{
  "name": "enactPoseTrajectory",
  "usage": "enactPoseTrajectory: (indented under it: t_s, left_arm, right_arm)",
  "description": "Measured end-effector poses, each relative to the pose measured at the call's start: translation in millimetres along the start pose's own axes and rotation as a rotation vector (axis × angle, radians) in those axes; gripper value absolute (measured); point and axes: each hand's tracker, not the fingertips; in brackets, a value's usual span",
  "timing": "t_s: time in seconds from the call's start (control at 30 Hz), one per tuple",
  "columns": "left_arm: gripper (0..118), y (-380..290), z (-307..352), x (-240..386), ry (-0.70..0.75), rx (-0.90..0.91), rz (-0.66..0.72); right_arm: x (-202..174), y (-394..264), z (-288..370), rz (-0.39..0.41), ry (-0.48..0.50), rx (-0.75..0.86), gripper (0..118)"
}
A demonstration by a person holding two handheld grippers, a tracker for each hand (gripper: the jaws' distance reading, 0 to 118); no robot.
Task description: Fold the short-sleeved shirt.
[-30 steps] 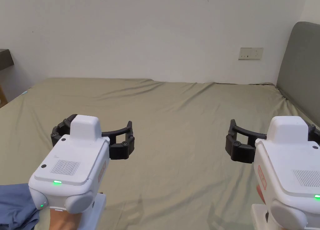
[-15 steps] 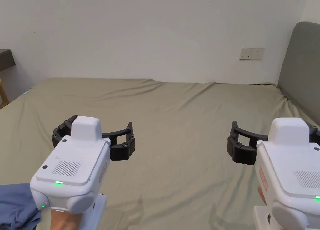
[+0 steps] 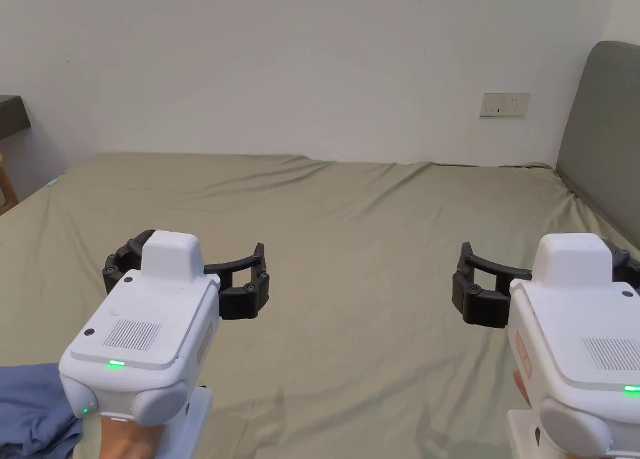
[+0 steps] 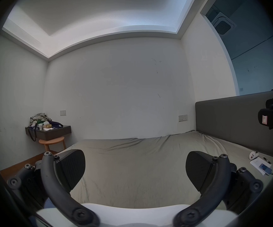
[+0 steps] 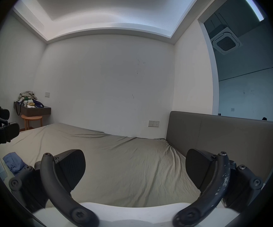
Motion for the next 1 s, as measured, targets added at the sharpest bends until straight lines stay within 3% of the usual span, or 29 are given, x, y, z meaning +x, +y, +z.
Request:
enactPoseTrajectory:
  t_s: [0.13,0.23,0.37,0.47,0.63,1.0]
  left_arm:
    - [118,-0.7,-0.2,-1.3,0.002,-0.004,0.005]
    - [118,-0.8,-0.2,-1.2,0.005,-0.011,0.003]
    - [118,0.0,-2.2,-6.5,0.006,-0.018,0.019]
    - [118,3.9,-1.3,-11.8,-0.001,-0.017,0.038]
    - [118,-15.8,-21.0,-35.4,0.005,-0.015,0.041]
    - [118,-1.4,-0.5,-12.6,0.010,-0.008,0.037]
  right_arm:
    - [0.7,0.5,-4.9,-0.029,0.025,-0.047,118]
    - [2.7,0.8,-12.5,-0.158,0.017,-0.194,118]
    - [2.0,2.0,-25.0,-0.213,0.085,-0.421,118]
    - [-3.2,1.9,-23.5,-0.296,0.048,-0.482,118]
    - [-10.5,7.1,-22.3,-0.286,0.051,-0.519,118]
    - [-17.0,7.4,-23.4,-0.212,0.048,-0.458,118]
